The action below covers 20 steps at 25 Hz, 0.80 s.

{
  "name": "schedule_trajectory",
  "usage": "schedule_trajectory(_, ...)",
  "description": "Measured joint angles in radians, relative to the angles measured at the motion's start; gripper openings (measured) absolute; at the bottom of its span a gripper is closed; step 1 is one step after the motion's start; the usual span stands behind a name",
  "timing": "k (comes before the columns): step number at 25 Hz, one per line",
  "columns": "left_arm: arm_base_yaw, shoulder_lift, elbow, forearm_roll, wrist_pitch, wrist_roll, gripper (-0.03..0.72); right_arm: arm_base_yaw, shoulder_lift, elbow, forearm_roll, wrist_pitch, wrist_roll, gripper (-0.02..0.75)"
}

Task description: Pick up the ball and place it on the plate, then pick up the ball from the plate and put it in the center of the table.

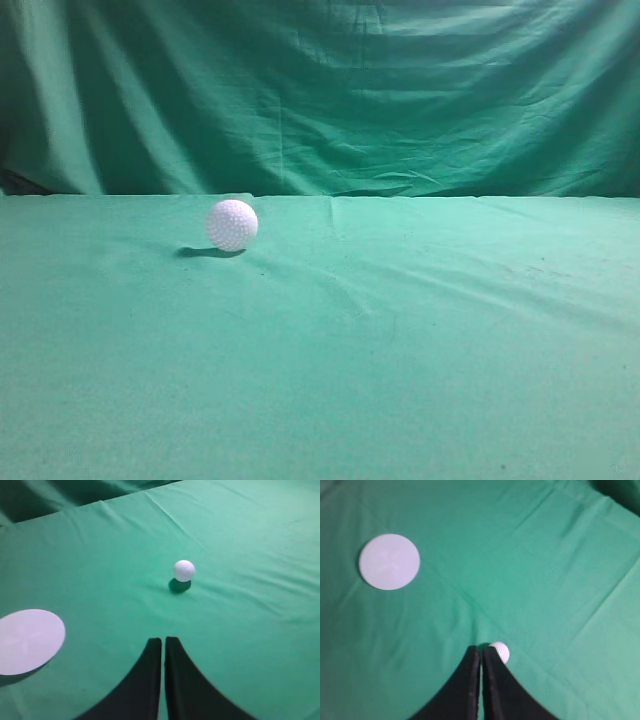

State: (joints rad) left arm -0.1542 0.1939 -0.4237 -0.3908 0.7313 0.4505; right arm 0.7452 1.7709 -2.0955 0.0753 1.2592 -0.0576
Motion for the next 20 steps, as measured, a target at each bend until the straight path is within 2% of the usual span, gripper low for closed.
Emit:
schedule_trajectory(5, 0.0, -0.111, 0.002, -0.065, 0.037, -0.002, 0.0, 0.0, -0.296, 0.248, -0.011, 0.005, 0.002, 0.0)
schedule_trajectory(9, 0.0, -0.194, 0.038, -0.073, 0.017, -0.004, 0.0, 0.0, -0.53, 0.482, -0.024, -0.003, 0.002, 0.0)
schedule_trajectory(20, 0.0, -0.209, 0.154, -0.073, -0.177, -0.004, 0.0, 0.0, -1.038, 1.07, -0.021, -0.26, 0.002, 0.0)
